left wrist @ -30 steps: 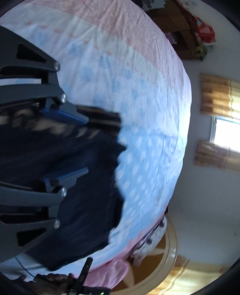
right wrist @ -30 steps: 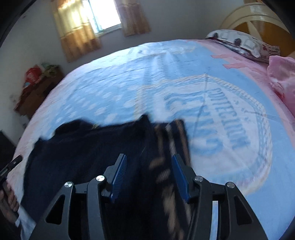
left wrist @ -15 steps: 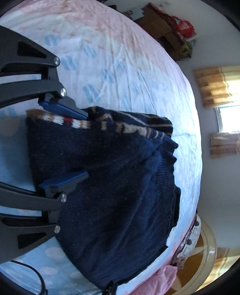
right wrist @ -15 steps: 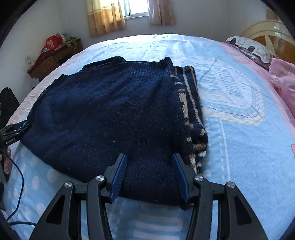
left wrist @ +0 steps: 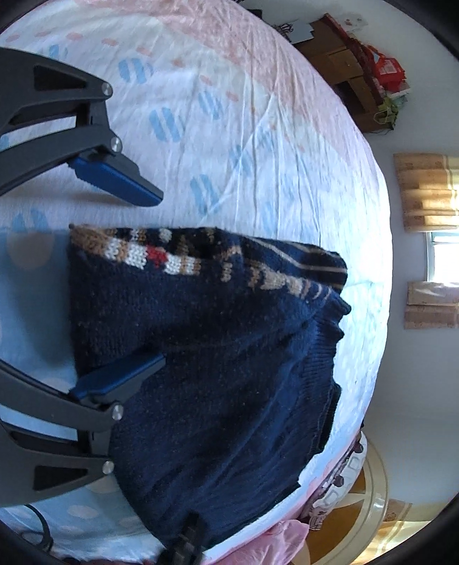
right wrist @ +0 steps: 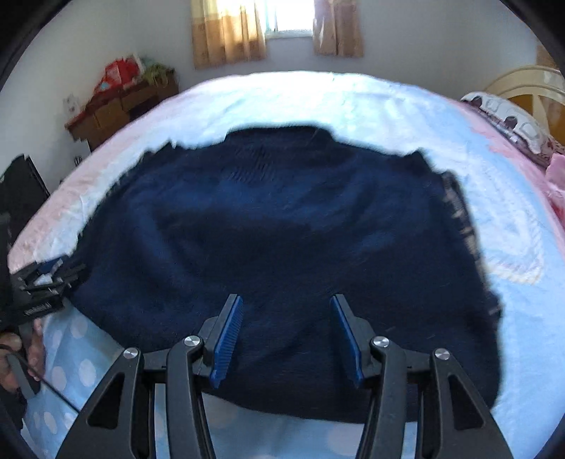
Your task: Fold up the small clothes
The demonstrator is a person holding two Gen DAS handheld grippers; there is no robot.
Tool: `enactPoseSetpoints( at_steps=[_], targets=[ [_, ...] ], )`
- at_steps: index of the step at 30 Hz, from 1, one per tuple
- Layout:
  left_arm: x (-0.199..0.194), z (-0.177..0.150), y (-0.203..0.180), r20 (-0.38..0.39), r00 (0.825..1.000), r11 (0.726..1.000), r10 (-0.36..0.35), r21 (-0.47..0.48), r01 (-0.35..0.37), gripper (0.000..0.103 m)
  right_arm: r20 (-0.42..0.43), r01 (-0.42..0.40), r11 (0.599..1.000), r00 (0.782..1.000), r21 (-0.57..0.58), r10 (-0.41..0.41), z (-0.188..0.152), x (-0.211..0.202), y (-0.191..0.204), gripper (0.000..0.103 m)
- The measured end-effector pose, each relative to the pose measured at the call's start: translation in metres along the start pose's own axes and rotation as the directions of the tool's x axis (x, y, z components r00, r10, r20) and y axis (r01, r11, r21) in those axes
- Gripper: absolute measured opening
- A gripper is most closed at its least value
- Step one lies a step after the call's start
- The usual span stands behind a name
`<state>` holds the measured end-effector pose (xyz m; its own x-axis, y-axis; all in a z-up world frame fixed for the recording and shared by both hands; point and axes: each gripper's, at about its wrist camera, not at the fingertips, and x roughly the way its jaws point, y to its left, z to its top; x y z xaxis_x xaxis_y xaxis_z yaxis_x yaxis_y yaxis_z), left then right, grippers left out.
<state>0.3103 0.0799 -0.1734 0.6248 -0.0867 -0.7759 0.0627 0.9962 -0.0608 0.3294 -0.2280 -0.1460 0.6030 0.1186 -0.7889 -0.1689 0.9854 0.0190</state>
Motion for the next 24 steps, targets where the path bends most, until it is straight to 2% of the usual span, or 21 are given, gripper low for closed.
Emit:
enactPoseSetpoints(
  at_steps=[1,4,9,11,13,17,20,23,24],
  targets=[
    [0.0,-0.001,0.001,-0.003,1.0,1.0,-0.01,-0.007,0.01,0.087,-0.019,0.003,1.0,1.0,0.001,-0.003,-0.002,0.007,0.003,0.052],
    [0.001,-0.002,0.003,-0.009,1.0,1.0,-0.025,-0.012,0.025,0.088,0.021,0.047,0.998,0.999,-0.042,-0.046,-0.015,0.009,0.01,0.052],
    [-0.002,-0.006,0.003,-0.008,1.0,1.0,-0.016,0.002,0.016,0.09,0.028,0.056,0.997,0.998,-0.047,-0.054,-0.026,0.003,0.01,0.053],
    [-0.003,-0.007,0.004,-0.007,1.0,1.0,-0.021,-0.002,0.021,0.09,0.018,0.069,0.997,0.997,-0.037,-0.069,-0.023,0.001,0.012,0.053],
    [-0.004,-0.008,0.005,-0.006,1.0,1.0,-0.02,-0.001,0.02,0.09,0.026,0.046,0.999,0.999,-0.005,-0.046,-0.015,-0.004,0.017,0.053],
    [-0.004,-0.008,0.005,-0.01,1.0,1.0,-0.015,0.001,0.015,0.091,0.068,0.014,0.997,0.998,-0.077,-0.009,0.002,-0.007,0.056,0.053],
    [-0.005,-0.01,0.006,-0.011,1.0,1.0,-0.017,-0.002,0.017,0.092,0.05,-0.007,0.993,0.999,-0.122,0.013,0.011,0.006,0.082,0.053],
    [-0.006,-0.013,0.007,-0.006,1.0,1.0,-0.022,-0.006,0.022,0.093,-0.017,-0.006,0.992,1.0,-0.129,0.004,0.005,0.029,0.092,0.053],
    [-0.007,-0.013,0.008,-0.004,1.0,1.0,-0.023,-0.007,0.023,0.093,0.021,0.005,0.991,1.0,-0.137,-0.002,-0.001,0.028,0.093,0.053]
  ],
)
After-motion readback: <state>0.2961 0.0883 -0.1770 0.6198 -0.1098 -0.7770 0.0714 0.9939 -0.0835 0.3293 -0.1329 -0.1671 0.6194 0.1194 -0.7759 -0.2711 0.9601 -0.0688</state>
